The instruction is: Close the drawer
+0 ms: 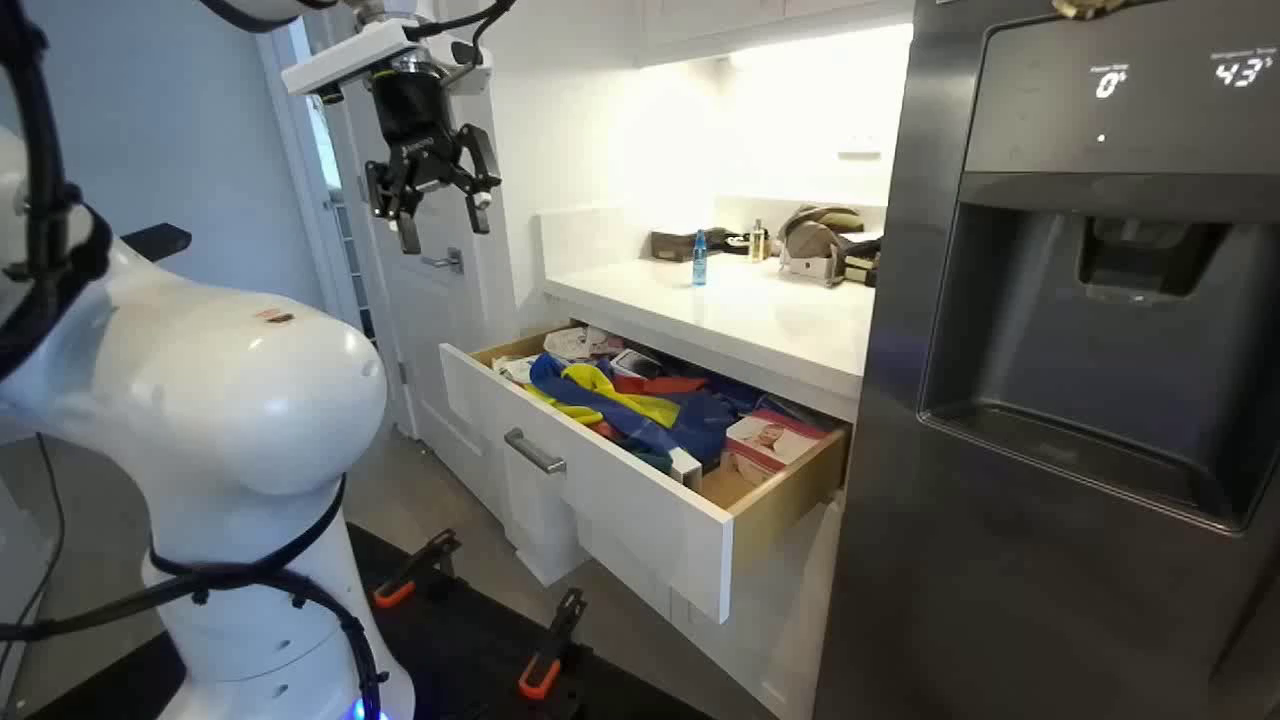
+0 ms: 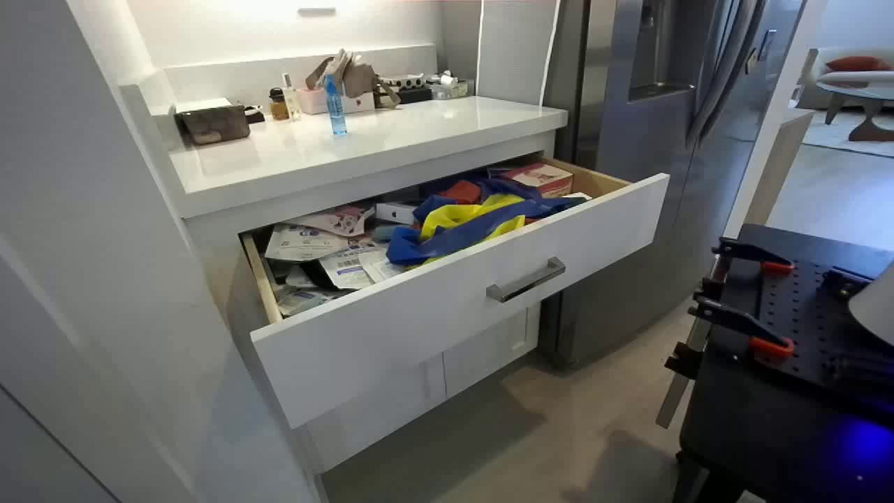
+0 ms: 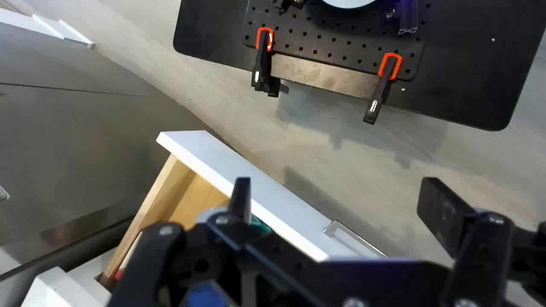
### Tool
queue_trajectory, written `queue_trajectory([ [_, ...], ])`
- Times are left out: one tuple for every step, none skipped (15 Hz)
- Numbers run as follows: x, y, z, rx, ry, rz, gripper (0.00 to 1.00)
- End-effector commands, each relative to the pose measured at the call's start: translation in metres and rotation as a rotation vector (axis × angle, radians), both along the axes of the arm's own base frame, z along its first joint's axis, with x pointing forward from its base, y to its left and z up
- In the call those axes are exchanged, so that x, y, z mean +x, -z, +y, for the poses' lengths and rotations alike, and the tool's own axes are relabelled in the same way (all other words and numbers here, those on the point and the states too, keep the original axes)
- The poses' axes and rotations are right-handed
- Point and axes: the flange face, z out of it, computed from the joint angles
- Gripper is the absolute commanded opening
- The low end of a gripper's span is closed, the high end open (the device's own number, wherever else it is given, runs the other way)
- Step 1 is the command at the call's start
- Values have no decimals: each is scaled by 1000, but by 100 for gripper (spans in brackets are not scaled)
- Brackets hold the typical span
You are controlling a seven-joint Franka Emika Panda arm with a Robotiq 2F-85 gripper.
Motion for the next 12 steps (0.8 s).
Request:
queue_trajectory([
  [0, -1, 0, 0, 0, 0, 100],
  [3, 0, 4, -2, -5, -6, 100],
  [7, 0, 9, -1, -6, -13, 100],
  [11, 0, 14, 11, -6, -19, 100],
  [14, 2, 20, 21, -7, -24, 100],
  [19, 5, 27, 26, 3, -24, 100],
  [23, 9, 32, 32, 18, -29, 100],
  [28, 12, 38, 43, 30, -31, 100],
  [33, 18, 45, 61, 44, -31, 100],
  [38, 24, 52, 83, 57, -27, 100],
  [43, 30, 58, 107, 71, -23, 100],
  [48, 38, 65, 136, 77, -19, 100],
])
